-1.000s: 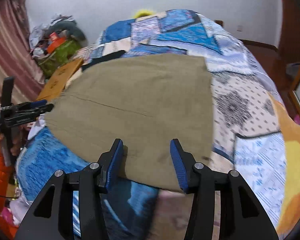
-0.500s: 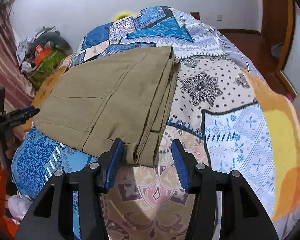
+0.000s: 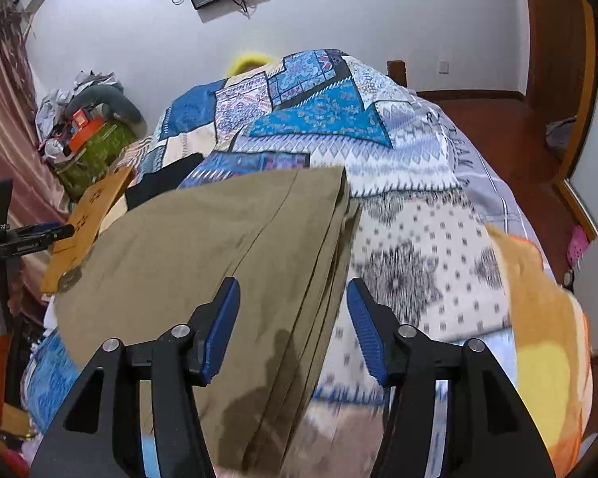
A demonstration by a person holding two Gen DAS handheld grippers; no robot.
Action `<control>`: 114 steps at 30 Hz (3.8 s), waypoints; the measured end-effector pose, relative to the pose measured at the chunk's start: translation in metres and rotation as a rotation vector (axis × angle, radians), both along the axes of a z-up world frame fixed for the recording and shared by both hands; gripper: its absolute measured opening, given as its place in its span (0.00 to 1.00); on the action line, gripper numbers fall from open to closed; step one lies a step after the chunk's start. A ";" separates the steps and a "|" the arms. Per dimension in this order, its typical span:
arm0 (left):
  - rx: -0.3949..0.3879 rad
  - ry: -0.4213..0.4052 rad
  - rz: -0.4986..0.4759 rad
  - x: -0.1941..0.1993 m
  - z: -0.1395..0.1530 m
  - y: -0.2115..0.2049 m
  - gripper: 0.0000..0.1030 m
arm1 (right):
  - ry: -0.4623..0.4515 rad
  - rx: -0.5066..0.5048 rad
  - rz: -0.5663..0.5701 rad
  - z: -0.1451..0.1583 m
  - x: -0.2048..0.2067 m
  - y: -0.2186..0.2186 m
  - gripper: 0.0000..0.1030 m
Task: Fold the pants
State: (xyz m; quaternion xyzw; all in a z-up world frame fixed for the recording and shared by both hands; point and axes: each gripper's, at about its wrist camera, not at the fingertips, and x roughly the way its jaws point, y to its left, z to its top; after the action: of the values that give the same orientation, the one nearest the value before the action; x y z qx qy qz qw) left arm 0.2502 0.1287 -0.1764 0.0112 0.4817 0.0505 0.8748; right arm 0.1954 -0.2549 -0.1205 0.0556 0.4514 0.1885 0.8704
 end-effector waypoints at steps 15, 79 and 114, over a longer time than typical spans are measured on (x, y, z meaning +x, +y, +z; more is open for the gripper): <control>-0.018 0.130 0.011 0.061 -0.060 -0.003 0.89 | 0.140 0.072 -0.038 -0.080 0.155 0.005 0.55; -0.090 0.099 -0.082 -0.009 -0.046 -0.052 0.92 | 0.156 -0.131 0.372 -0.054 0.014 0.114 0.78; -0.314 0.064 0.053 -0.120 -0.012 -0.028 0.92 | -0.043 -0.061 0.229 -0.003 -0.084 0.082 0.79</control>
State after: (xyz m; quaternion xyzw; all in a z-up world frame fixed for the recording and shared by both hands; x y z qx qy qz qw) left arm 0.1301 0.1007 -0.1887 -0.1370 0.5112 -0.0028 0.8485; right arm 0.1114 -0.1733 -0.1232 -0.0271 0.4417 0.2742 0.8538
